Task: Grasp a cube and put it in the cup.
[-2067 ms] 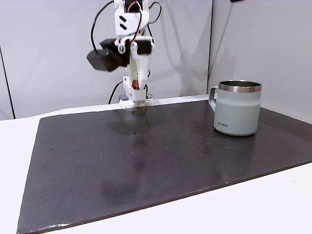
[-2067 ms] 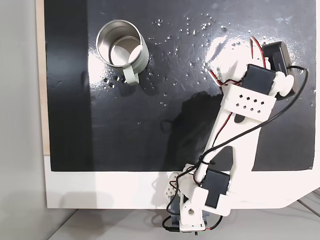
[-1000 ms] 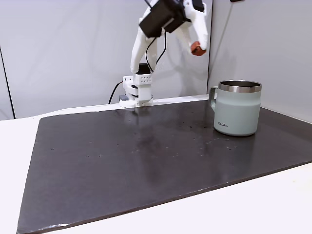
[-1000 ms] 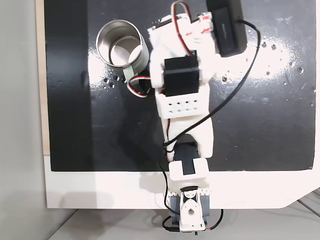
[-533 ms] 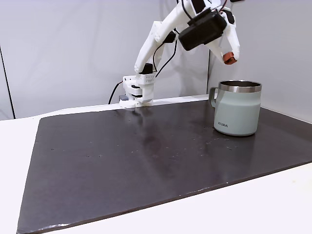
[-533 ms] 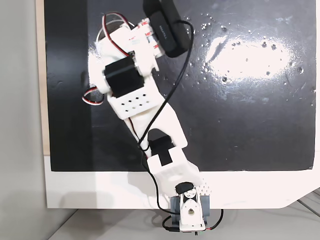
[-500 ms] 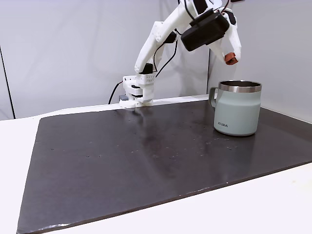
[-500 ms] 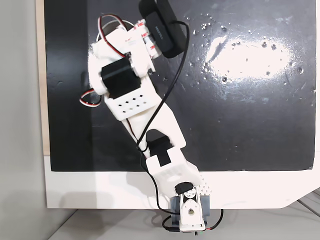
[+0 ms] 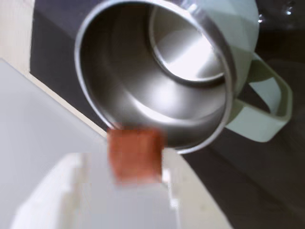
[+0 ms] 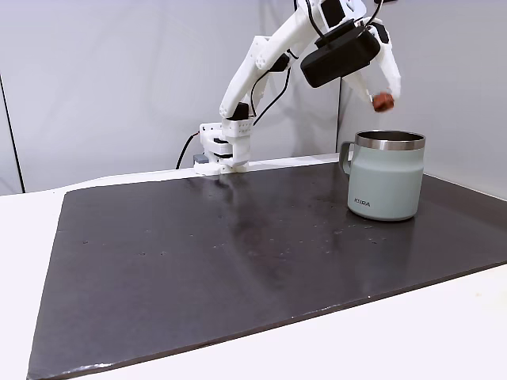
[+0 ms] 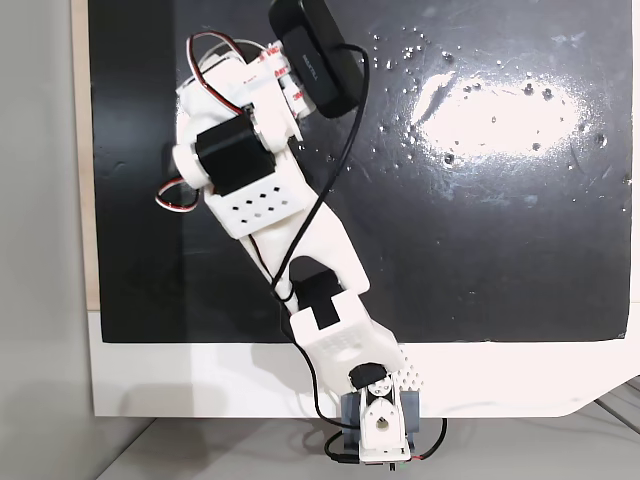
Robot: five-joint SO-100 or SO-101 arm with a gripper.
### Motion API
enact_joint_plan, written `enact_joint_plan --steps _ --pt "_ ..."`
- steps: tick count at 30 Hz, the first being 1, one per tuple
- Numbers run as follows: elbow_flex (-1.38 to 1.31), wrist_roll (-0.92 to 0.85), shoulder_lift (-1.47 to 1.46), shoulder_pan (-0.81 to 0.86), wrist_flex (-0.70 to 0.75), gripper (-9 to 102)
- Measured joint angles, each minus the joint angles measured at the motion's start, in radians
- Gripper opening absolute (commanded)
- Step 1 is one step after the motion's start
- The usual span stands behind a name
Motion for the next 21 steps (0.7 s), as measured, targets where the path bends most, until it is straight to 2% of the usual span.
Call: enact_joint_plan --steps 21 --pt "-0.006 0.006 0.000 0.015 0.008 19"
